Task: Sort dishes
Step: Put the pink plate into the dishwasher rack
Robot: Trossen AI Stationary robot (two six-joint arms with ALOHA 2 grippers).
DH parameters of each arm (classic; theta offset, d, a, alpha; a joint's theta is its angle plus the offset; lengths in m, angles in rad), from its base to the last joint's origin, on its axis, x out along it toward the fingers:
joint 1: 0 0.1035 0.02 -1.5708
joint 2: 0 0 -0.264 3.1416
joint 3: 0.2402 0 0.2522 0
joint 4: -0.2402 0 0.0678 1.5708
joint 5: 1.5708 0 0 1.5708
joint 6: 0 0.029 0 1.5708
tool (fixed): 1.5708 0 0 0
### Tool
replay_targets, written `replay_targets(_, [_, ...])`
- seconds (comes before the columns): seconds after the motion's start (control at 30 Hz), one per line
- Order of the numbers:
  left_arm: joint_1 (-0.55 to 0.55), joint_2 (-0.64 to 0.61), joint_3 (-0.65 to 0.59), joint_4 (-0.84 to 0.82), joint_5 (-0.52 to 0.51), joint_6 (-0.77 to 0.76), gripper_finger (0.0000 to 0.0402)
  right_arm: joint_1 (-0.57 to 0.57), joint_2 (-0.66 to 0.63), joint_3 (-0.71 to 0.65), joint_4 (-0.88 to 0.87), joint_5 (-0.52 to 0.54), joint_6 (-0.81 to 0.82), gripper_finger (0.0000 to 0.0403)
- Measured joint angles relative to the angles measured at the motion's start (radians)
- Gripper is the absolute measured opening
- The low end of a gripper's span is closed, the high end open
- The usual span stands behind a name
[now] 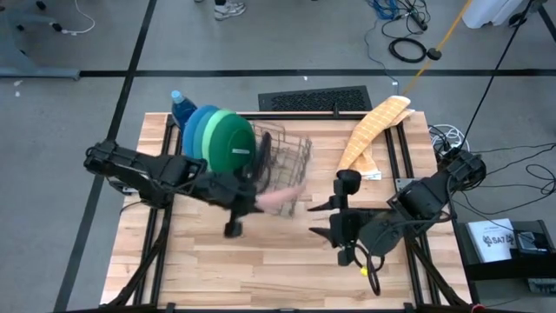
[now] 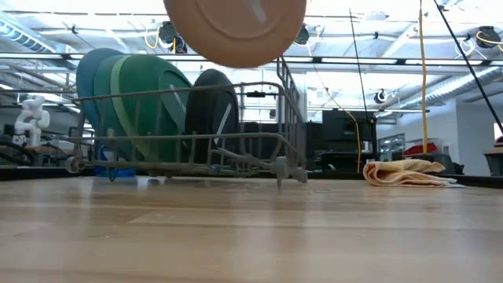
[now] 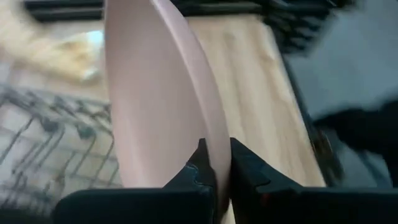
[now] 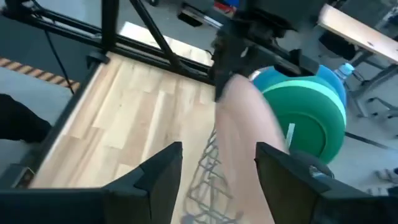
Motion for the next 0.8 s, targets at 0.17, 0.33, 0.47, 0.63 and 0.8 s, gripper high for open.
replay_targets(0.17, [0.073, -0.003, -0.001, 0.035, -0.065, -0.166, 0.0012, 0.001, -0.006, -0.001, -0.006, 0.013, -0.029, 0.0182])
replay_targets(0.33, [0.109, -0.021, 0.027, 0.063, 0.023, -0.213, 0.0012, 0.008, -0.006, -0.001, -0.012, 0.014, -0.044, 0.0175])
replay_targets(0.47, [0.107, -0.051, 0.056, 0.066, 0.06, -0.257, 0.0012, 0.018, -0.006, -0.001, -0.037, 0.011, -0.045, 0.0174])
replay_targets(0.63, [0.107, -0.1, 0.077, 0.059, 0.002, -0.295, 0.0012, 0.021, -0.006, -0.003, -0.039, 0.011, -0.051, 0.0174])
replay_targets(0.8, [0.142, -0.153, 0.087, 0.005, -0.217, -0.326, 0.0012, 0.002, -0.004, -0.05, 0.0, 0.008, -0.117, 0.0174])
